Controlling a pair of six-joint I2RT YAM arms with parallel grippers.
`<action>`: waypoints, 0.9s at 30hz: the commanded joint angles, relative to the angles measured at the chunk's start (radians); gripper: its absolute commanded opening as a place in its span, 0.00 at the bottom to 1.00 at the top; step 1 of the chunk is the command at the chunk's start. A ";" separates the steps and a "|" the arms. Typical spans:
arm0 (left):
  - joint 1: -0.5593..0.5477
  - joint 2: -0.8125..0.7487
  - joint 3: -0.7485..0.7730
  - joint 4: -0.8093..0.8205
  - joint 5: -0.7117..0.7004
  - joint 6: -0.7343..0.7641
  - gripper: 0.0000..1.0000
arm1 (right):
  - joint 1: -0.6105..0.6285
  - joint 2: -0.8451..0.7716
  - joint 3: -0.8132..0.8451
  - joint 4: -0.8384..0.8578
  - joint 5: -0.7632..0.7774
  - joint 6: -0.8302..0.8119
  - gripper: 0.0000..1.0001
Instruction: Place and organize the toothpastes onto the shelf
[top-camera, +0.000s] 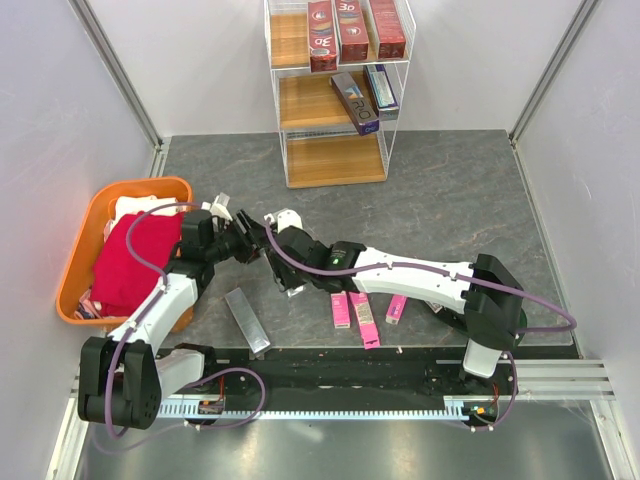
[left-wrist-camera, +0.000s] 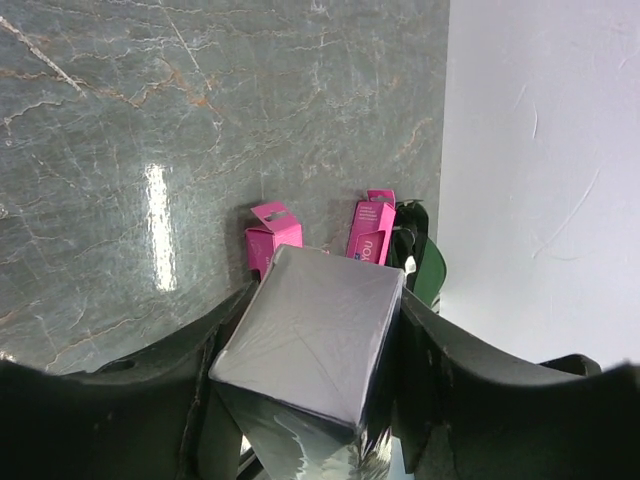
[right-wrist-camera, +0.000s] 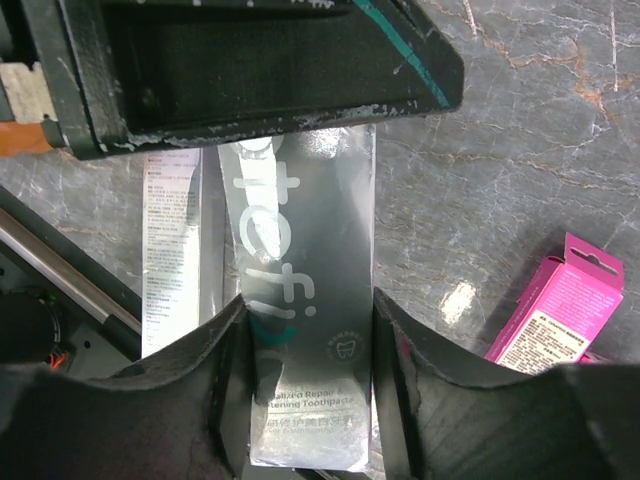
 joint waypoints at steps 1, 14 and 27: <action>0.002 -0.008 -0.002 0.046 -0.006 -0.016 0.26 | -0.029 -0.061 0.017 0.019 0.043 0.010 0.57; 0.022 0.021 0.027 0.100 0.034 -0.049 0.12 | -0.122 -0.192 -0.109 0.148 -0.105 0.050 0.90; 0.109 0.040 0.017 0.371 0.198 -0.230 0.11 | -0.351 -0.381 -0.407 0.462 -0.516 0.220 0.98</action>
